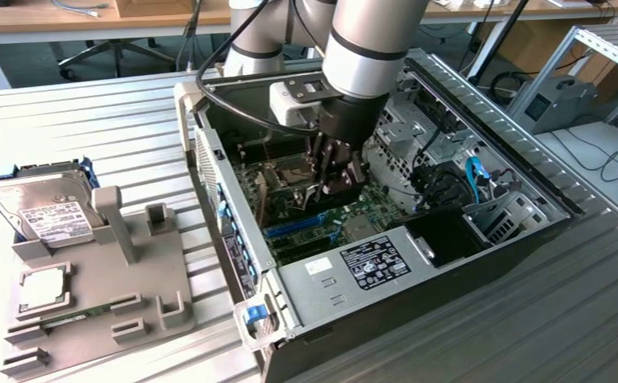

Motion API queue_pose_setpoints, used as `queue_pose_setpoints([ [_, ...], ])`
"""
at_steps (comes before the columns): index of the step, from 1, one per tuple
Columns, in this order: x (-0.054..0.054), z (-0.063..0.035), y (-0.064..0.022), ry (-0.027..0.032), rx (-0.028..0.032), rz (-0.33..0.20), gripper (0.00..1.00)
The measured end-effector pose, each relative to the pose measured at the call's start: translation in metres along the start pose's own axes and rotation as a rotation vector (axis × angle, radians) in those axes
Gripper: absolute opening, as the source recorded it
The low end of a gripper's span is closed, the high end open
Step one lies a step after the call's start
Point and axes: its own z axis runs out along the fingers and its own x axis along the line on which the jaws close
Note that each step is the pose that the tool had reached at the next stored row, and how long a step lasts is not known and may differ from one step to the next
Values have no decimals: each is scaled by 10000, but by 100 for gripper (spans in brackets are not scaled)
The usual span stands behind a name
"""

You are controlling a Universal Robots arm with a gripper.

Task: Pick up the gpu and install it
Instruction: 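Insert the gpu into the slot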

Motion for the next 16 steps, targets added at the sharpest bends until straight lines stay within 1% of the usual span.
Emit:
queue_pose_setpoints([
  [5,0,47,81,0,0,0,26],
  [9,-5,64,117,-10,-1,0,26],
  [13,-7,79,148,-49,-2,-1,26],
  [16,-7,100,150,-82,0,-3,26],
])
